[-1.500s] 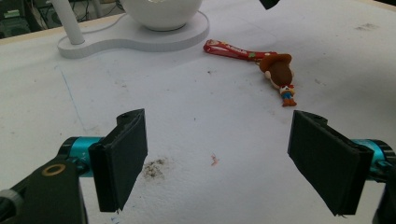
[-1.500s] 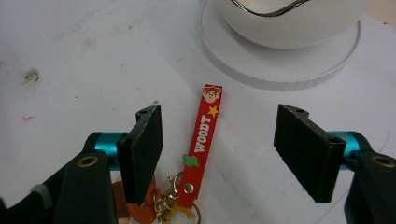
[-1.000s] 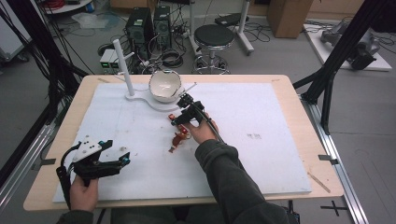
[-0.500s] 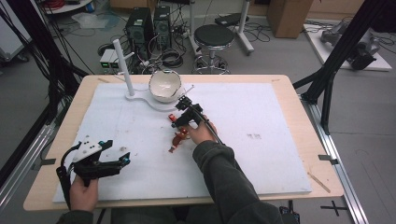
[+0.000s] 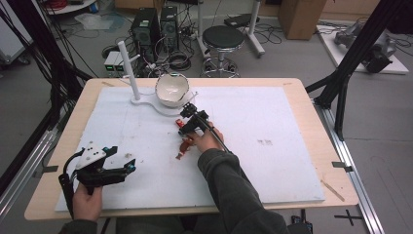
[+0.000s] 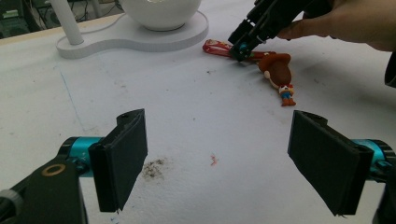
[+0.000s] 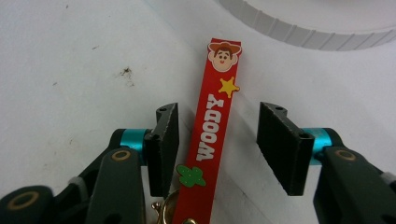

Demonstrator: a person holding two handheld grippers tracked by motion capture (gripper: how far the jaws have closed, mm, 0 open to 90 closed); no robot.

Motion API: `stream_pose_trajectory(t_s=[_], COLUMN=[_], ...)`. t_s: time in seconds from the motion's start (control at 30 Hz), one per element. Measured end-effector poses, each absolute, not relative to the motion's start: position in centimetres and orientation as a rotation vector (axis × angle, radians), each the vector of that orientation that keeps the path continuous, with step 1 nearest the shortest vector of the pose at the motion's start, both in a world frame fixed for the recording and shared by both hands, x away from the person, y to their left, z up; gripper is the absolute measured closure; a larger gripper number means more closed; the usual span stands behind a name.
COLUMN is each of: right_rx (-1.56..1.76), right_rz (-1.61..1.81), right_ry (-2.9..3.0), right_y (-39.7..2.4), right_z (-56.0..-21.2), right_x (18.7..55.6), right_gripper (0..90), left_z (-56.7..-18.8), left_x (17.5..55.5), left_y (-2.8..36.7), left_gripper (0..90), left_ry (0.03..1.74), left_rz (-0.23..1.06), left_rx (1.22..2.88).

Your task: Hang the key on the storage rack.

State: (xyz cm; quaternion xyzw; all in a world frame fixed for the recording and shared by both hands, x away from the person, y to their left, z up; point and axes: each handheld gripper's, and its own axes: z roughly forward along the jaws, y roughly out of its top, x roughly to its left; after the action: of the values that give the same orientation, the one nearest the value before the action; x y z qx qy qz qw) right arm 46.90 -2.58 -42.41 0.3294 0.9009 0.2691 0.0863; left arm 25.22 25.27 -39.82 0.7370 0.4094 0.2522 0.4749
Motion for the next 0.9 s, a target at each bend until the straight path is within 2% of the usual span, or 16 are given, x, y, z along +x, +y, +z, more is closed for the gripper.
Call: stream_pose_trajectory(t_s=[0.17,0.5,0.9], right_rx=[0.980,0.978,0.976], right_rz=[0.788,0.799,0.832], right_ry=[2.667,2.677,2.698], right_y=[-2.31,-2.40,-2.86], right_z=[-42.39,-42.28,-42.04], right_x=[46.83,47.03,47.17], right_gripper=[53.7,73.1,74.1], left_z=[-39.81,-39.81,-39.80], left_x=[25.23,25.23,25.23], left_y=[25.28,25.24,25.32], left_gripper=[20.4,20.4,20.4], left_ry=[1.000,0.999,1.001], left_rz=[0.617,0.617,0.621], left_rx=[1.803,1.804,1.799])
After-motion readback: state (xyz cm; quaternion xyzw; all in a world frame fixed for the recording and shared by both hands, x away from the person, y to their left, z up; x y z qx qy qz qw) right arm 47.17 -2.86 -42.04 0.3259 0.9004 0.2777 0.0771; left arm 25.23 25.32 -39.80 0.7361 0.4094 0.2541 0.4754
